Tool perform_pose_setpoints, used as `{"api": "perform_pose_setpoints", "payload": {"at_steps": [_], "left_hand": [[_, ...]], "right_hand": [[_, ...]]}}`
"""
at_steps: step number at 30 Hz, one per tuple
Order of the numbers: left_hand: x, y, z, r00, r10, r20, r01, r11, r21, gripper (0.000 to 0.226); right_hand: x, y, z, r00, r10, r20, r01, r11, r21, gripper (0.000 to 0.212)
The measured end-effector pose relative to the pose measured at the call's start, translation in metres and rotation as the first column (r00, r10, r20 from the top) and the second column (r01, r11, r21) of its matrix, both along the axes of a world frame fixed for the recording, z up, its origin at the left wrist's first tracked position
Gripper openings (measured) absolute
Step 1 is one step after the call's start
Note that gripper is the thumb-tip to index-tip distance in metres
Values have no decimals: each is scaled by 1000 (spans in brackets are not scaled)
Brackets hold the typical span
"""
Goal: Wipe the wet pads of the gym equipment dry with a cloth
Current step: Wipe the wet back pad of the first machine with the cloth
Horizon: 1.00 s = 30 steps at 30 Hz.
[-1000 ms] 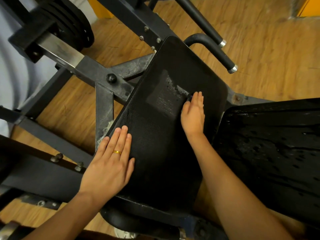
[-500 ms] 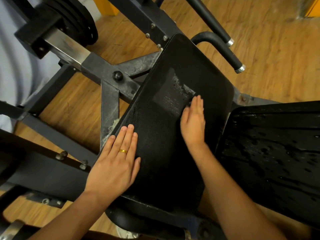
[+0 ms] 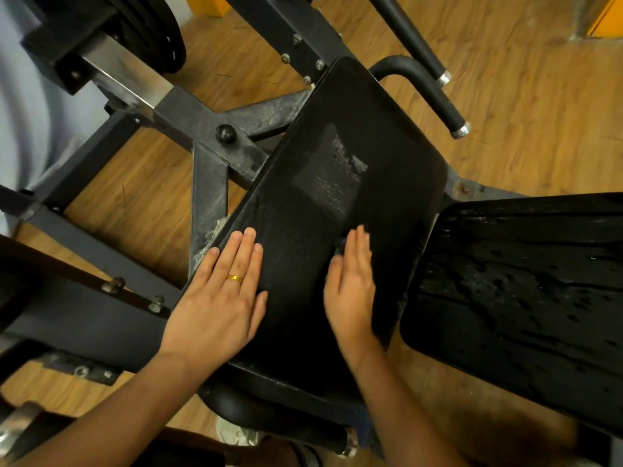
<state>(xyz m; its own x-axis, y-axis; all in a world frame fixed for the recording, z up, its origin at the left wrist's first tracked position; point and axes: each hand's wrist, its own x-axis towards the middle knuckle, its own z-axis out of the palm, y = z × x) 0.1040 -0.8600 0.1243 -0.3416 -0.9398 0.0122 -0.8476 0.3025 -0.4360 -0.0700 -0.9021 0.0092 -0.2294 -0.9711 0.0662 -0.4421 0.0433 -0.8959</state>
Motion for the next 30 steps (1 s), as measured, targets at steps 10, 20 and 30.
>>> {"api": "perform_pose_setpoints", "payload": {"at_steps": [10,20,30], "left_hand": [[0,0,-1,1000,3,-5,-3,1000,-16,69],[2,0,-3,1000,-6,-7,6,1000,-16,68],[2,0,-2,1000,-6,-6,6,1000,-14,69]], "right_hand": [[1,-4,-5,974,207,-89,-221,957,-189,52],[35,-102,70,868,416,-271,-491,798,-349,50],[-38,-24,-19,964,247,-98,-264,931,-251,46]]}}
